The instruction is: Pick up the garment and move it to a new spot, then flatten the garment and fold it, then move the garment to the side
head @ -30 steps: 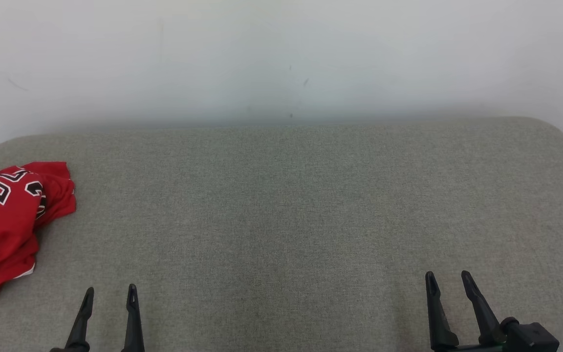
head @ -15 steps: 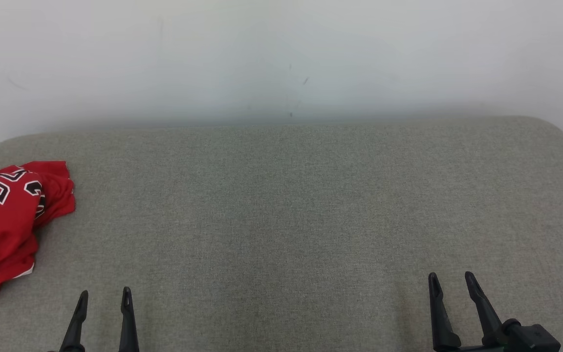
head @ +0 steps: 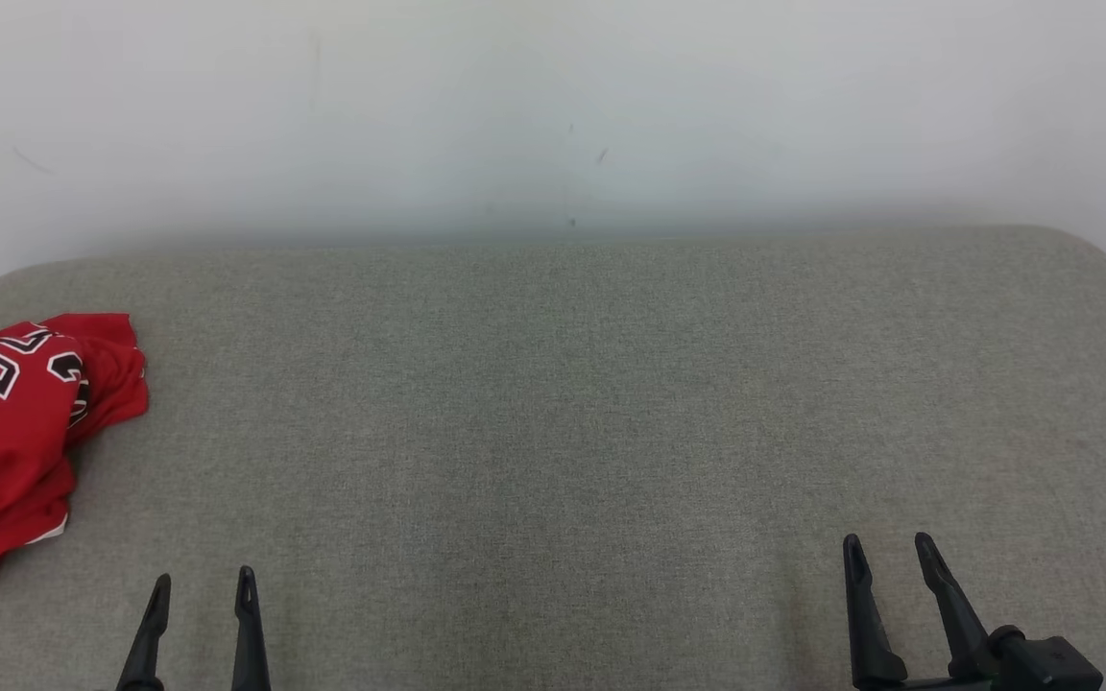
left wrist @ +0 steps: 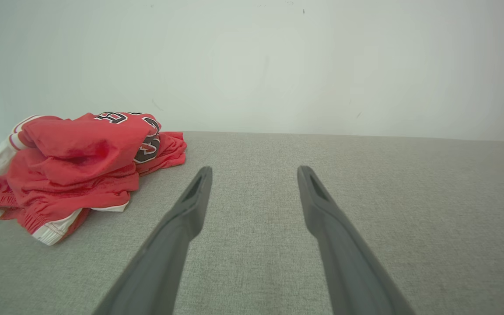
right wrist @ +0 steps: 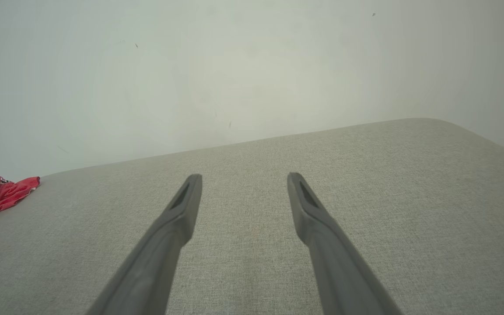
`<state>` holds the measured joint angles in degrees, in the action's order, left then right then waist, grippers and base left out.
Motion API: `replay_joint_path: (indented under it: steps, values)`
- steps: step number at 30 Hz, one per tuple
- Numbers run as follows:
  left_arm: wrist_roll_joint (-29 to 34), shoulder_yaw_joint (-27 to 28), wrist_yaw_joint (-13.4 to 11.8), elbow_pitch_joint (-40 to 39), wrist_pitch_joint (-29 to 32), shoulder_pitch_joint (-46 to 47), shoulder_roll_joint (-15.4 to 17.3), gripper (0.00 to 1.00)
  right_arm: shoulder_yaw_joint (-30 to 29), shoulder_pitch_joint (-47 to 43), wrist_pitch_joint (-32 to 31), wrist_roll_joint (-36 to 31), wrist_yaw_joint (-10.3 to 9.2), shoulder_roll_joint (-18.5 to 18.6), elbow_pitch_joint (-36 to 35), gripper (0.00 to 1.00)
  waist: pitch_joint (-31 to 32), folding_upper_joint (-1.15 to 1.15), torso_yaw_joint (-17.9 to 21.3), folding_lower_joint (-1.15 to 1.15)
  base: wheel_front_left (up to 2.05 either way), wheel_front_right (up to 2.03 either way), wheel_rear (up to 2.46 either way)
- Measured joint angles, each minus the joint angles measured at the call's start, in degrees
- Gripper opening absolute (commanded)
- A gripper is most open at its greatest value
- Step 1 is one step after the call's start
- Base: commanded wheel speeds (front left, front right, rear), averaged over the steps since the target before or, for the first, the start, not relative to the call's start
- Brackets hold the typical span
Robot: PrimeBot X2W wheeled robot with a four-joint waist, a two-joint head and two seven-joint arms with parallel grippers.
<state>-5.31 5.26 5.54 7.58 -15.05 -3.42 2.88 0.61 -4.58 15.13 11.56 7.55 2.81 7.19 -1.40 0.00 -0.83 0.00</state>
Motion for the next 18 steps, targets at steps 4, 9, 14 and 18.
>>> replay_joint_path:
  steps: [4,9,14,18]
  values:
    - [0.0,0.0,0.0,0.2,0.0,0.0,0.0,1.00,0.1,0.0,0.0,0.0,0.00,0.0,0.0,1.00,0.0,0.00,0.0,0.00,0.00,0.00,0.00]
    - [0.0,0.0,0.0,0.3,0.0,0.0,0.0,1.00,0.1,0.0,0.0,0.0,0.00,0.0,-0.1,1.00,-0.1,0.00,-0.3,0.00,0.00,0.00,0.00]
    - [0.2,-0.3,-0.2,0.4,0.0,0.1,0.0,1.00,-0.2,-0.1,0.0,0.1,0.00,0.0,0.0,1.00,-0.2,0.00,-1.0,0.00,0.00,0.00,0.00]
    - [0.5,-0.4,-0.2,0.7,0.0,0.3,0.0,1.00,-0.2,-0.2,0.0,0.5,0.00,0.0,0.0,1.00,-0.2,0.00,-2.2,0.00,0.00,0.00,0.00]
